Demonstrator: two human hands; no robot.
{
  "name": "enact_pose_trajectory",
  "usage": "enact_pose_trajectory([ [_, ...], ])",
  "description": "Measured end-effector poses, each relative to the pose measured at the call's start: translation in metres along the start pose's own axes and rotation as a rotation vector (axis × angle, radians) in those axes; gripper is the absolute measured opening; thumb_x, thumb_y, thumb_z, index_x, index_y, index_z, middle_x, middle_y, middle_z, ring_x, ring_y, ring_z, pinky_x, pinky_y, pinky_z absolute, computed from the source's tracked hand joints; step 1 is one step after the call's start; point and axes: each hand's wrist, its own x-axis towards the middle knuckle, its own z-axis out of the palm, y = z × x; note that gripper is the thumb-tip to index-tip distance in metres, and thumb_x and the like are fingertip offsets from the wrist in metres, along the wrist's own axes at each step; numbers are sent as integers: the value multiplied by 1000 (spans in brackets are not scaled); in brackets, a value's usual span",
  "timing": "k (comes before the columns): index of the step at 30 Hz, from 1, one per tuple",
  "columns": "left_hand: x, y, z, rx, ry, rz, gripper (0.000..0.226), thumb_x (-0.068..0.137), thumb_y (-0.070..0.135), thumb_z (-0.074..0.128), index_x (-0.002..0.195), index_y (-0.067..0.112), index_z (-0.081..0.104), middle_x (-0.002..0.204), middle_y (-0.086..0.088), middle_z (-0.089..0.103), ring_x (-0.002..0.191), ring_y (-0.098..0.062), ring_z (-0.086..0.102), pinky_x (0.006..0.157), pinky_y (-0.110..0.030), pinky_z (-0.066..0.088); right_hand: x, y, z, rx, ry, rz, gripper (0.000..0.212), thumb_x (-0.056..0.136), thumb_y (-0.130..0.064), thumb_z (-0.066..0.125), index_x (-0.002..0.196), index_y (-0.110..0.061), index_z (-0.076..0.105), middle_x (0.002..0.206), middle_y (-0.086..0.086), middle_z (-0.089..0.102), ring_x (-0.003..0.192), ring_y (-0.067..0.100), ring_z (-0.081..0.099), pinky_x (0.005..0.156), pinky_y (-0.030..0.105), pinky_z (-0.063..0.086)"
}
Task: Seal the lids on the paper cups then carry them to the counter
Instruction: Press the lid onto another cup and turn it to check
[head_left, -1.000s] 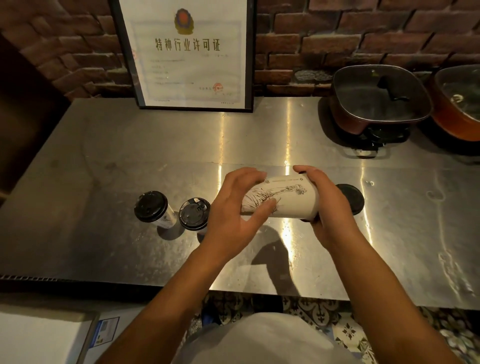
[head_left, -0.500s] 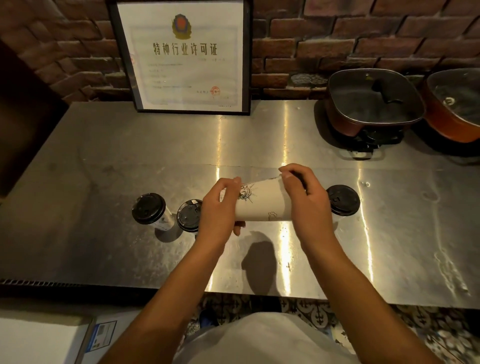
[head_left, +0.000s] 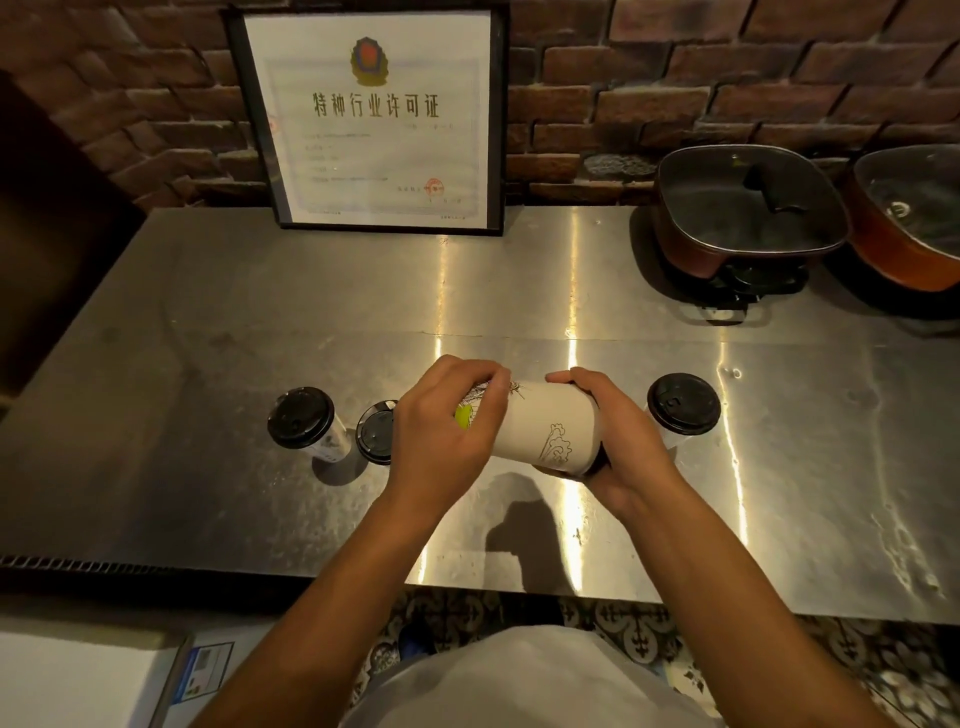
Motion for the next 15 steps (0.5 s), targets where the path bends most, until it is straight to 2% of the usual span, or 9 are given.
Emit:
enact_pose_trajectory([
  [2,2,0,1,-23,2,-47,14,97,31,64,103,22,72,98,17,61,93,0,61,70,-10,48,-2,0,1,1,2,-12,18,91,-35,68,101,-21,73,81,5,74,84,31,72,76,47,60],
  [4,2,0,2,-69,23,-96,10,97,29,64,100,26,73,96,20,63,92,-2,62,70,-19,52,-3,-1,2,-19,16,-61,17,93,-34,65,103,-22,73,90,6,71,87,29,71,69,42,58],
  [7,4,9,2,-263,47,-319,18,98,21,62,87,32,72,90,17,70,87,-6,66,64,-26,56,-6,-2,4,-172,47,-260,19,101,-34,56,113,-27,69,107,4,67,94,25,69,55,25,50],
  [9,4,14,4,-447,58,-521,22,99,16,59,84,26,73,86,13,70,82,-10,67,53,-26,55,-6,-1,5,-244,31,-400,18,102,-33,54,114,-29,68,111,0,67,98,23,68,60,25,52],
  [11,1,15,10,-579,57,-671,21,99,16,59,84,20,74,90,5,70,84,-17,67,50,-34,58,-5,-1,4,-290,12,-442,16,102,-32,56,110,-30,70,111,-2,69,100,21,69,67,29,54],
  [13,-8,13,15,-636,51,-713,14,98,20,62,90,19,73,96,2,69,91,-22,67,54,-37,59,-4,-3,1,-317,10,-421,17,102,-29,56,109,-29,71,110,-1,70,99,21,70,64,25,54],
  [14,-12,13,16,-620,38,-678,9,98,24,63,97,19,70,101,2,68,94,-21,66,57,-34,59,-3,-5,-2,-310,14,-403,18,102,-27,55,108,-29,72,109,0,70,96,21,69,59,22,53],
  [15,-17,13,16,-576,19,-607,13,97,31,65,105,21,67,106,3,66,97,-19,66,63,-28,58,-2,-7,-5,-287,18,-374,19,102,-27,54,108,-28,72,107,2,71,92,20,69,54,20,51],
])
